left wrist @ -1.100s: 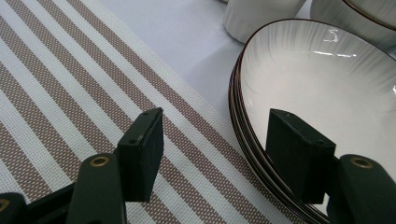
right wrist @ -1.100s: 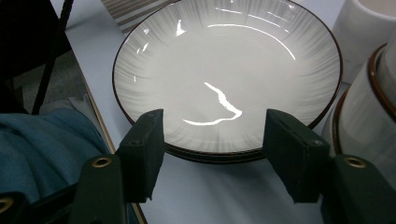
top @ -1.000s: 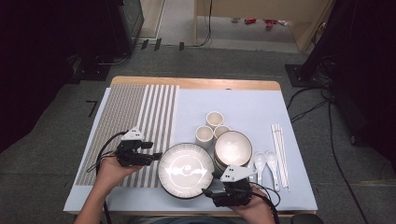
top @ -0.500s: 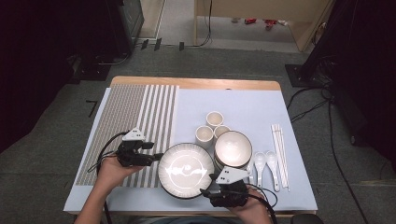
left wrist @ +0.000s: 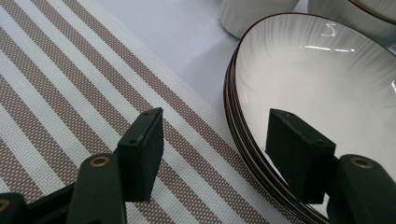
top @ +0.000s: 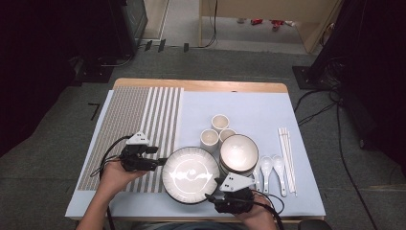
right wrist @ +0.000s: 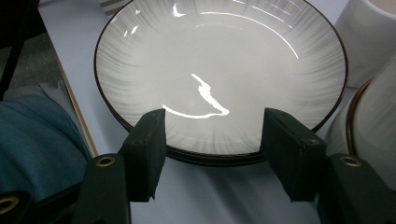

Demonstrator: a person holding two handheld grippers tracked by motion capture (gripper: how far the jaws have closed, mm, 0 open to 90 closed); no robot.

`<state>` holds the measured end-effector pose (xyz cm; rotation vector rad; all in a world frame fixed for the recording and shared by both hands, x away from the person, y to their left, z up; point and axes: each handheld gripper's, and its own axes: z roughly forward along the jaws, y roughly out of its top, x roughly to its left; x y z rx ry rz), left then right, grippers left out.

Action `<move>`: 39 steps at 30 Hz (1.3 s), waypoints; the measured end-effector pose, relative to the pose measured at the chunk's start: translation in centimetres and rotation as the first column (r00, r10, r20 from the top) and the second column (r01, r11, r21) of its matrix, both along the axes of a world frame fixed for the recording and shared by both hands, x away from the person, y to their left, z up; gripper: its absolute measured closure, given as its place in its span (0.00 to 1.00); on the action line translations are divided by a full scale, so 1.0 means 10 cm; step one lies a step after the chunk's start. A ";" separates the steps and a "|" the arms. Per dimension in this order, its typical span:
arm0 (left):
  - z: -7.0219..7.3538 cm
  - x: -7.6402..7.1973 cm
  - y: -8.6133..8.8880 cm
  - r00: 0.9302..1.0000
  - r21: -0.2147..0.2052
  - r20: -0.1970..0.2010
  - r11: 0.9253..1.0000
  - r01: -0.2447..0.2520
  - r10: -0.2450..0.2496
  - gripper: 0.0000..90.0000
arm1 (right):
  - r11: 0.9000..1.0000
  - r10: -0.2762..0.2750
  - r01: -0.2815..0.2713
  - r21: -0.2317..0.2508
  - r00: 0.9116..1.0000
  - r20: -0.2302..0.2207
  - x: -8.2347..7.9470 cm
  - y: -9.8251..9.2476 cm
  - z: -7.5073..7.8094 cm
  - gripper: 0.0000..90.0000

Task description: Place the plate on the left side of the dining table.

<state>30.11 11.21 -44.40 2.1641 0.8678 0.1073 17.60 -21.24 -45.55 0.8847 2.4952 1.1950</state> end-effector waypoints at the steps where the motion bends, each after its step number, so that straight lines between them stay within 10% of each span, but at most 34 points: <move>1: 0.00 0.00 0.00 1.000 0.000 0.000 1.000 0.000 0.000 0.42 | 1.000 -0.003 0.003 -0.004 1.000 0.002 -0.01 0.00 0.00 0.47; 39: 0.01 0.03 -0.06 1.000 -0.020 -0.020 1.000 0.015 -0.015 0.44 | 0.999 -0.025 0.025 -0.039 1.000 -0.012 0.02 -0.01 0.00 0.47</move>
